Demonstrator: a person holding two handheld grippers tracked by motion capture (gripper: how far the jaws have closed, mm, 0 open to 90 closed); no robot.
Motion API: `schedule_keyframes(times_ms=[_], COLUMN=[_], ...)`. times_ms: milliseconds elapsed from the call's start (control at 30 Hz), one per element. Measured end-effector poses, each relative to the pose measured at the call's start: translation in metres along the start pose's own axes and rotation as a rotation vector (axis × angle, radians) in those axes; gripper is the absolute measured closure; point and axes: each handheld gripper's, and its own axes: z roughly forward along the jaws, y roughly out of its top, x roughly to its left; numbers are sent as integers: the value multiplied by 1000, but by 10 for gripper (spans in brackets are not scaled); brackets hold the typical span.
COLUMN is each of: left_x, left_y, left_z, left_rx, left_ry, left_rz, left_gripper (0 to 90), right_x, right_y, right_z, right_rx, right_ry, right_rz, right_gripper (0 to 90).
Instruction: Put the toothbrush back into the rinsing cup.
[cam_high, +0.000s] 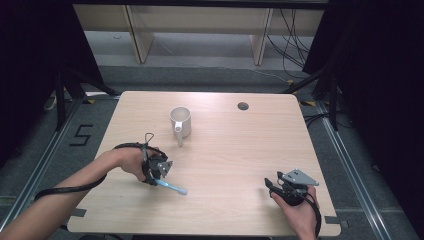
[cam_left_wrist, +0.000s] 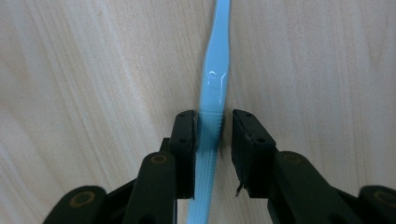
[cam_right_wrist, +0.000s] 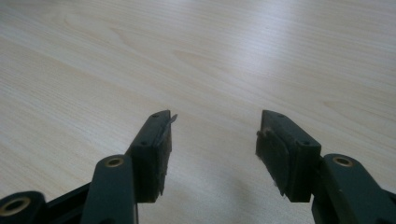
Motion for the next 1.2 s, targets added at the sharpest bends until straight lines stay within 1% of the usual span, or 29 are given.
schedule_keyframes(times_ms=[100, 167, 200, 300, 433, 467, 567, 633, 667, 700, 733, 767, 833, 933, 1000, 1033, 1067, 1100, 1133, 1167, 1200], left_x=[0, 0, 0, 0, 0, 0, -1, -1, -1, 0, 0, -3, -3, -4, -3, -6, -6, -4, -4, -4, -4], left_y=[1, 1, 1, 1, 1, 1, 1, 2, 2, 3, 3, 3, 4, 6, 8, 9, 9, 10, 10, 10, 10], left_z=[1, 2, 2, 2, 2, 2, 2, 2, 2, 1, 1, 3, 3, 3, 2, 3, 3, 1, 1, 1, 1], left_rx=[3, 15, 15, 21, 25, 25, 24, 29, 32, 56, 65, 39, 46, 55, 82, 61, 61, 104, 103, 103, 102], left_ry=[-1, 2, 2, -5, -6, -6, -7, -1, 1, 6, 7, 2, 1, 5, 9, 14, 14, 22, 22, 22, 18], left_rz=[1, 12, 12, 10, -13, -13, -45, -49, -49, -25, -20, -56, -54, -65, -44, -82, -82, -42, -49, -49, -58], left_gripper=[712, 717, 719, 724, 744, 753, 758, 762, 762, 763, 764, 766, 769, 775, 778, 780, 781, 782, 782, 783, 783], right_x=[0, 0, 0, 0, 0, 0, 0, 1, 1, 1, 1, 1, 1, 1, 1, 0, 2, 3, -1, -1, 0], right_y=[0, 0, 0, 0, 0, 0, 0, 0, 0, 0, 0, 0, 0, 1, 1, 1, 1, 1, 1, 1, 1], right_z=[0, 0, 0, 0, 0, 0, 0, 0, 0, 0, 0, 0, 0, 0, 0, -1, -2, -3, -2, -2, -3], right_rx=[1, -3, -9, -7, -6, -6, -6, -4, 3, 1, -2, -2, 0, 7, 2, 1, 6, 9, -10, -10, -5], right_ry=[-2, 5, -4, -4, -4, -4, -2, -2, 5, 3, 0, 0, 3, 11, 7, -1, 2, 3, -5, -5, 1], right_rz=[4, -4, -11, -5, -8, -8, -8, -7, 1, 0, -6, -6, -4, -5, -4, -1, 36, 41, -3, -3, -5], right_gripper=[453, 453, 452, 453, 452, 452, 452, 453, 453, 453, 452, 453, 452, 452, 452, 452, 452, 452, 452, 452, 452])
